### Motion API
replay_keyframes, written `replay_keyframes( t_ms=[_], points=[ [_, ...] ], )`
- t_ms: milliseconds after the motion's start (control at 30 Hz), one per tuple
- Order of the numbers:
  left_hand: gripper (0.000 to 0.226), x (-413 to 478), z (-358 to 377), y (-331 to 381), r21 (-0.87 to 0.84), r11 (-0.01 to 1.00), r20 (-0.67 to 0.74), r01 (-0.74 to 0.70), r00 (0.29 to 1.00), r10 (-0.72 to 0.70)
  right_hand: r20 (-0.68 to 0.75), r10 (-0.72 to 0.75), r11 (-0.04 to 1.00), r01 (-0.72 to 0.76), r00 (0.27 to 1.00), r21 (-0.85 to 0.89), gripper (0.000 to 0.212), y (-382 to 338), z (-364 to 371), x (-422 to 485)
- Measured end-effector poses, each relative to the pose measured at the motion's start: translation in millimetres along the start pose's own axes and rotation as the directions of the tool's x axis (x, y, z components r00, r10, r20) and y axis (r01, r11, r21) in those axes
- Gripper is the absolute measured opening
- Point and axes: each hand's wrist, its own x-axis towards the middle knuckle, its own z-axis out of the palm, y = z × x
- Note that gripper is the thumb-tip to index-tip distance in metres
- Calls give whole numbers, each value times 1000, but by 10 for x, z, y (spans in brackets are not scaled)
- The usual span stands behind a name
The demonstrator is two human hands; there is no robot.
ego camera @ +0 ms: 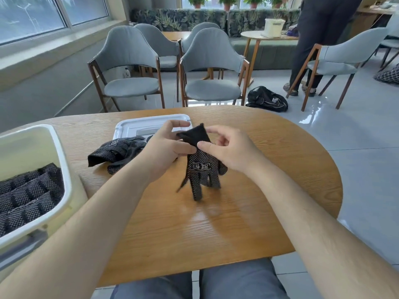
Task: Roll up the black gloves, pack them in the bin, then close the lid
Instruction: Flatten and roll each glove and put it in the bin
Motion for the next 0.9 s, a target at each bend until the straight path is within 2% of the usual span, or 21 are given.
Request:
replay_keyframes(
  t_ms=[100,200,267,300,467,533,633,700,833,900],
  points=[
    [54,-41,-6,109,-21,998,91,-54,994,56,73,27,973,-43,997,228,21,-45,-108,20],
    [40,-62,21,171,-60,994,91,-93,991,98,42,19,951,-30,999,307,13,-86,-221,20],
    [32,-74,48,186,-51,995,66,-87,994,91,24,16,961,-21,1000,274,37,-69,-279,28],
    [29,-74,59,188,-21,996,51,-83,995,84,18,23,969,-26,1000,244,40,-45,-303,39],
    [12,122,59,149,358,928,-120,-100,981,152,7,106,973,-105,994,204,28,-11,-343,106],
    [9,213,70,197,411,902,-159,-133,964,214,-18,103,976,-98,995,194,19,-52,-334,137],
    [6,264,72,336,437,865,-195,-248,912,360,-164,54,974,-15,985,225,19,-104,-332,180],
    [4,248,61,364,437,850,-194,-294,892,408,-229,19,968,39,973,248,14,-88,-339,170],
    [12,141,52,-16,493,835,-137,-244,926,351,-158,7,993,11,987,118,14,127,-170,-43],
    [12,38,43,-344,592,780,-72,-202,951,301,-68,52,998,-49,996,38,13,337,6,-211]
  ],
)
